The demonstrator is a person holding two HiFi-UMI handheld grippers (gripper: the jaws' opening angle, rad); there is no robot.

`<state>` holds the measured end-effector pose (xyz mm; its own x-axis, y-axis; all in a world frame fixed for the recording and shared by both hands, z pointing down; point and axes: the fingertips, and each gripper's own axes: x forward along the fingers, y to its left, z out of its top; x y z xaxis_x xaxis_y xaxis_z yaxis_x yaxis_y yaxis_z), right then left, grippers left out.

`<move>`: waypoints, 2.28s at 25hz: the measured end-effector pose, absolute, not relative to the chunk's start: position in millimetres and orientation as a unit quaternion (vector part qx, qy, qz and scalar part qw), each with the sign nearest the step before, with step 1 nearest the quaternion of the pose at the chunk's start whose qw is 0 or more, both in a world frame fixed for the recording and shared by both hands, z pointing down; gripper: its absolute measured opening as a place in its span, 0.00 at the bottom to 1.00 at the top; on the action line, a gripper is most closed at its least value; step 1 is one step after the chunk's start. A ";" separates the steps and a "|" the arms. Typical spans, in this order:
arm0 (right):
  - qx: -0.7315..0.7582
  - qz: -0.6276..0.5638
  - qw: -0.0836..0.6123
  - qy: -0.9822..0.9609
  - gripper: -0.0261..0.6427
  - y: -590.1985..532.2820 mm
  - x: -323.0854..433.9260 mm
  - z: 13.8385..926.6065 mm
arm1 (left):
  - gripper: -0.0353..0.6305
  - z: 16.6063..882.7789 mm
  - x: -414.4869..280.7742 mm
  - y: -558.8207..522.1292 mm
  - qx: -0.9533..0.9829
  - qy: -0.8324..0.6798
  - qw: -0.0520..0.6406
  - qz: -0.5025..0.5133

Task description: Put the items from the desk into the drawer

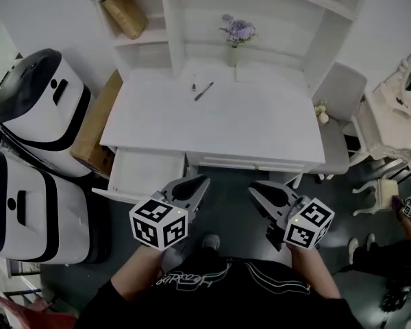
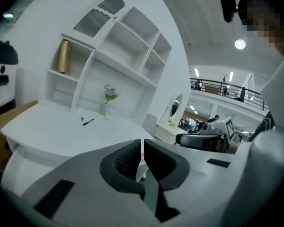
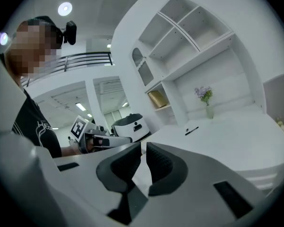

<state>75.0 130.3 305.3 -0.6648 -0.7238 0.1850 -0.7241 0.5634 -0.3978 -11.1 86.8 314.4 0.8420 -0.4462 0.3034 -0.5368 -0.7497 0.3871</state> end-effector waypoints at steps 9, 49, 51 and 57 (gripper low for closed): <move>0.414 0.248 0.016 -0.876 0.13 36.5 102.0 323.7 | 0.13 321.4 9.2 -18.6 0.933 -0.273 0.203 0.118; 0.389 0.365 0.030 -0.845 0.13 -228.8 221.9 433.4 | 0.19 551.3 73.1 -391.4 0.821 -0.367 0.205 0.386; 0.389 0.367 0.031 -0.845 0.13 -226.8 220.1 434.6 | 0.18 551.4 74.3 -390.7 0.820 -0.363 0.206 0.390; 0.385 0.366 0.034 -0.846 0.13 -219.9 211.5 432.5 | 0.17 547.2 75.9 -382.5 0.822 -0.353 0.238 0.380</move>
<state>211.5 -219.9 432.5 -0.7007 -0.6271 0.3401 -0.6774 0.4353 -0.5930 75.9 -382.5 547.2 0.4633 -0.3984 0.7916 -0.7602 -0.6378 0.1239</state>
